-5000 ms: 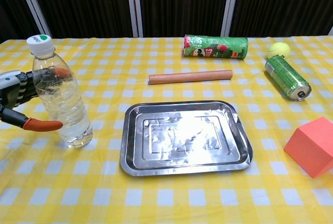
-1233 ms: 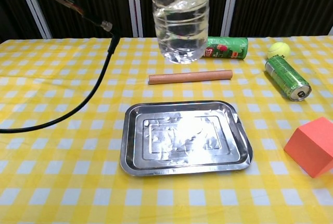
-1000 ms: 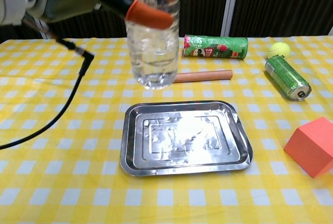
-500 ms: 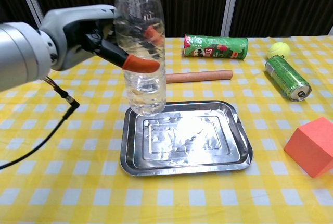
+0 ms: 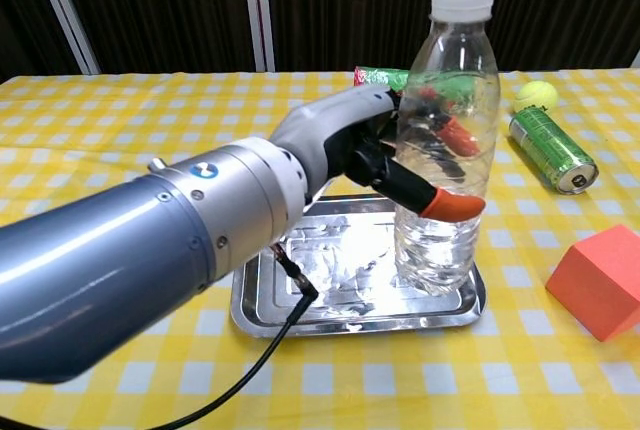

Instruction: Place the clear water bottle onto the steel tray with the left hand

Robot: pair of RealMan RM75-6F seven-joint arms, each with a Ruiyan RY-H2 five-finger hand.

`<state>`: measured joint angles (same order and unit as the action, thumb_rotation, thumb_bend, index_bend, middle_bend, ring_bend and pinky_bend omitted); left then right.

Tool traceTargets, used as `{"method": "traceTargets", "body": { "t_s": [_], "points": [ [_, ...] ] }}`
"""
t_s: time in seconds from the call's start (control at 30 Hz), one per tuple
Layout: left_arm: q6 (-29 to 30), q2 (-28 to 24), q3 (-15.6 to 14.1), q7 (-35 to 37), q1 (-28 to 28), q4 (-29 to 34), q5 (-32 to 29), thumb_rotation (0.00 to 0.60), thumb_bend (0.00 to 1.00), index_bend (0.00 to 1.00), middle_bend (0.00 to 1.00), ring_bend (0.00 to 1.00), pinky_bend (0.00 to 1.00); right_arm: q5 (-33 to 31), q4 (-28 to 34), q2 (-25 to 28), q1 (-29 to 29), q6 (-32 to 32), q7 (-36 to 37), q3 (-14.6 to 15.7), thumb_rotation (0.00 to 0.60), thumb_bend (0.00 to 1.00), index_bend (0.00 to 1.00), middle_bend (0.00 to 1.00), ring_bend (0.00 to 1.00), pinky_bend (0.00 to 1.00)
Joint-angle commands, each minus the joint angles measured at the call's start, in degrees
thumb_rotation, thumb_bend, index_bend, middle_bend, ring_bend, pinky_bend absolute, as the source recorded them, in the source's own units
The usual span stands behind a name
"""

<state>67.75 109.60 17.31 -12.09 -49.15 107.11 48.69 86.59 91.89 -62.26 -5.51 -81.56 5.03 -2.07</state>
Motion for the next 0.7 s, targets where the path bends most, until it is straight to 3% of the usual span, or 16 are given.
{"method": "traceTargets", "body": {
  "t_s": [0.03,0.23,0.33,0.4,0.53,0.7],
  "points": [
    [4.66,-7.36,-2.44,-3.23,4.08,7.27,1.69,0.6,0.38,0.54,0.46,0.02,0.02,0.37,0.17,0.13,0.27,-0.5,0.07,0.16,0.6,0.18,0.0,0.02,0.0,0.0],
    [10.09,-24.94,-6.66,0.29,13.61,17.29,6.6,0.6,0.38,0.55,0.46,0.02,0.02,0.81,0.94,-0.12,0.35,-0.65,-1.21,0.4,0.6,0.18,0.0,0.02,0.0,0.0],
    [9.15,-33.11,-9.65,6.91,18.13,16.72,10.84,0.6,0.38,0.55,0.46,0.02,0.02,0.48,1.07,-0.57,0.02,0.13,-2.25,0.4,0.6,0.18,0.0,0.02,0.0,0.0],
    [7.77,-35.67,-11.33,10.95,19.92,14.92,12.97,0.6,0.38,0.55,0.46,0.02,0.02,0.2,1.11,-0.83,-0.19,0.59,-2.77,0.34,0.6,0.18,0.0,0.02,0.0,0.0],
    [3.17,-36.42,-11.95,18.95,20.73,11.43,15.31,0.6,0.38,0.55,0.46,0.02,0.02,-0.04,1.3,-1.42,-0.59,1.23,-4.24,0.27,0.6,0.18,0.0,0.02,0.0,0.0],
    [-0.55,-29.97,-9.13,17.62,17.16,8.76,14.71,0.6,0.38,0.55,0.46,0.02,0.02,-0.84,0.98,-1.68,-0.87,1.69,-4.32,-0.14,0.6,0.18,0.0,0.02,0.0,0.0]
  ]
}}
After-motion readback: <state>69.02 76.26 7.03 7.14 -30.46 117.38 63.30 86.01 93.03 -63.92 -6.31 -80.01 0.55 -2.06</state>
